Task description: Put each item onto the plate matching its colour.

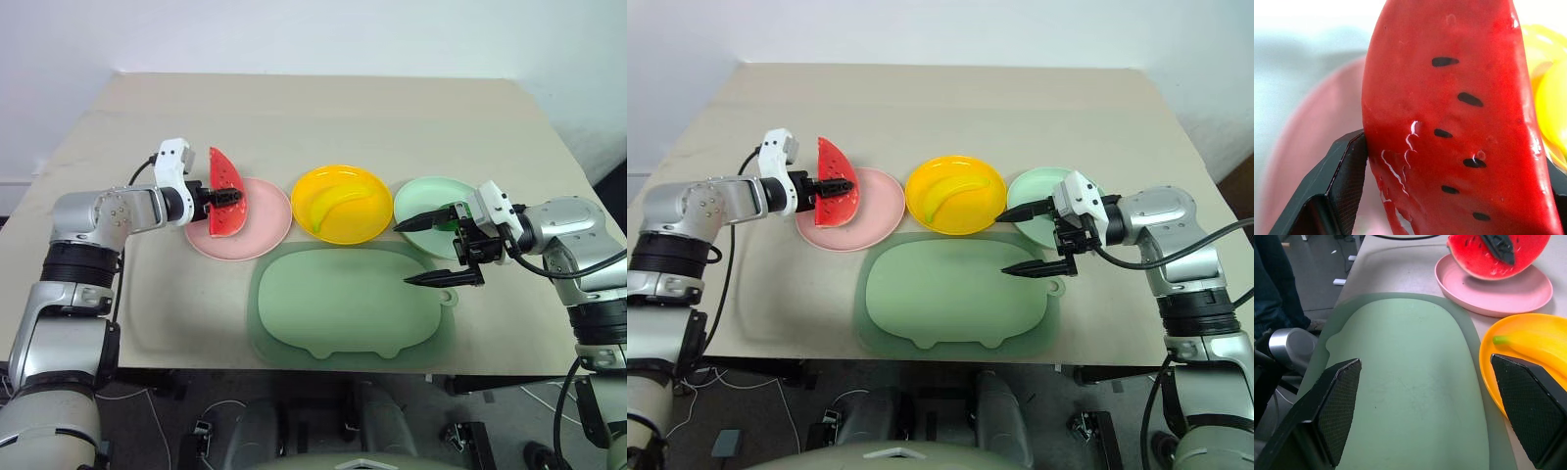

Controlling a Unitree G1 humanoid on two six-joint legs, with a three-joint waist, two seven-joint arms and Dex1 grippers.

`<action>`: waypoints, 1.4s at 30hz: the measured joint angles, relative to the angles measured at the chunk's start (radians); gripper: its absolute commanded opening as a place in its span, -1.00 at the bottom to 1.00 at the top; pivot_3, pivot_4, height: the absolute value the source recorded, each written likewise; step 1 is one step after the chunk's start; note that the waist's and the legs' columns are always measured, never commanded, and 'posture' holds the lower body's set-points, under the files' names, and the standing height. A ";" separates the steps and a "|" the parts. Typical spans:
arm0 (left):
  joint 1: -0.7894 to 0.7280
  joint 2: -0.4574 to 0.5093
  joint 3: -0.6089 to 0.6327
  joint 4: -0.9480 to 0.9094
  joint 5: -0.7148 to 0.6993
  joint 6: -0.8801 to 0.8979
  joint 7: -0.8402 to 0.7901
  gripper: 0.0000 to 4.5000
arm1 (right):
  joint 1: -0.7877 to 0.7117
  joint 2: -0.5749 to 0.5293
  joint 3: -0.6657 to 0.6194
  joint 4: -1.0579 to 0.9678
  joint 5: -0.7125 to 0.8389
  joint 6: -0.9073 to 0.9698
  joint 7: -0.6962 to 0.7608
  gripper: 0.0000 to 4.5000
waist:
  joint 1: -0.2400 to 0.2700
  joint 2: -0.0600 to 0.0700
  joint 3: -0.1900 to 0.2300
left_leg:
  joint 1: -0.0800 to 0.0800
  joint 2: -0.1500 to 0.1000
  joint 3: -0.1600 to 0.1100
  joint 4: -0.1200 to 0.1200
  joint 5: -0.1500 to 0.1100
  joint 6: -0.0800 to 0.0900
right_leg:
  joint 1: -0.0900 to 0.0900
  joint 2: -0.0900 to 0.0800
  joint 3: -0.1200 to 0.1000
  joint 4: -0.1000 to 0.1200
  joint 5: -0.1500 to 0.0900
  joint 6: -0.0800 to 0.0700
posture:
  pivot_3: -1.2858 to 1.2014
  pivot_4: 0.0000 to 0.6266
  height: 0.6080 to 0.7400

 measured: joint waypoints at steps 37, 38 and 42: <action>0.463 0.249 0.784 -0.114 0.031 -0.322 -0.599 0.99 | 0.224 -0.038 -0.219 0.018 0.018 -0.008 -0.202 1.00 | -0.005 0.000 0.001 | 0.001 0.001 0.001 0.000 -0.001 0.003 | 0.000 -0.001 0.000 0.000 0.000 0.000 | 0.03 -0.52 0.94; 0.487 0.248 0.799 -0.095 0.031 -0.339 -0.612 0.99 | 0.238 -0.039 -0.234 0.018 0.021 -0.001 -0.211 1.00 | -0.003 0.000 0.001 | 0.001 0.001 0.001 0.000 -0.004 0.006 | 0.000 -0.001 0.000 0.000 0.000 0.000 | 0.03 -0.52 0.94; 0.612 0.236 0.823 -0.090 0.070 -0.494 -0.683 0.99 | 0.292 -0.051 -0.301 0.002 0.061 0.031 -0.232 1.00 | 0.003 0.001 0.000 | 0.001 0.001 0.001 0.000 -0.005 0.008 | 0.000 -0.002 0.000 0.000 0.000 -0.001 | 0.03 -0.52 0.94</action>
